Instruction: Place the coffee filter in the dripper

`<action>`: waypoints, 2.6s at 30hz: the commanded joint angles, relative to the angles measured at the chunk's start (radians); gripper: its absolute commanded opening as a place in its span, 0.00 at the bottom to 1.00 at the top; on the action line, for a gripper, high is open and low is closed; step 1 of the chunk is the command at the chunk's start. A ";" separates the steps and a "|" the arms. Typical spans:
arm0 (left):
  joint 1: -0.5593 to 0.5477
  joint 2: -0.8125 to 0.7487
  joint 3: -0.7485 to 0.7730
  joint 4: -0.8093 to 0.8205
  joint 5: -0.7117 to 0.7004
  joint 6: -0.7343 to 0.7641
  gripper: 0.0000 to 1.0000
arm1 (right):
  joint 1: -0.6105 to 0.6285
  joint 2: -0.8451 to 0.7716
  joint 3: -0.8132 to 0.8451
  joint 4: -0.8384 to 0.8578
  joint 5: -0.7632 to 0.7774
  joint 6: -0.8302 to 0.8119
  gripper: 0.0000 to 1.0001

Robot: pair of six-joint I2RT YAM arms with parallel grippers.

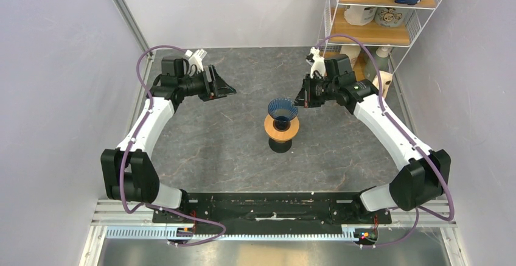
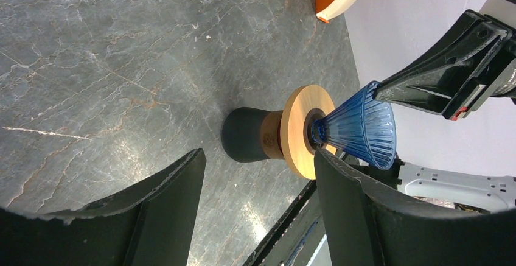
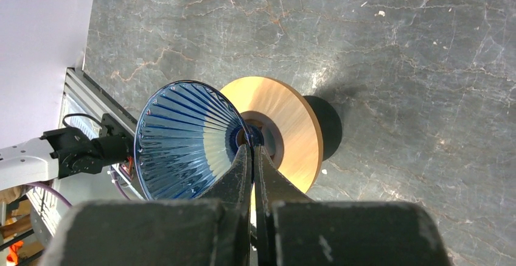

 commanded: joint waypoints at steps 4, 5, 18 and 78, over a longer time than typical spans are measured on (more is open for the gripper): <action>-0.006 -0.014 0.007 0.018 0.004 0.000 0.74 | 0.000 0.012 -0.009 0.081 -0.008 -0.031 0.00; -0.006 -0.013 0.009 0.018 0.004 0.000 0.74 | 0.000 0.011 -0.011 0.081 -0.009 -0.033 0.00; -0.006 0.004 0.016 0.017 0.008 0.003 0.74 | 0.001 -0.005 -0.043 0.083 -0.016 -0.049 0.00; -0.369 0.268 0.319 -0.273 0.139 0.000 0.53 | -0.064 0.020 -0.049 -0.021 -0.216 -0.094 0.63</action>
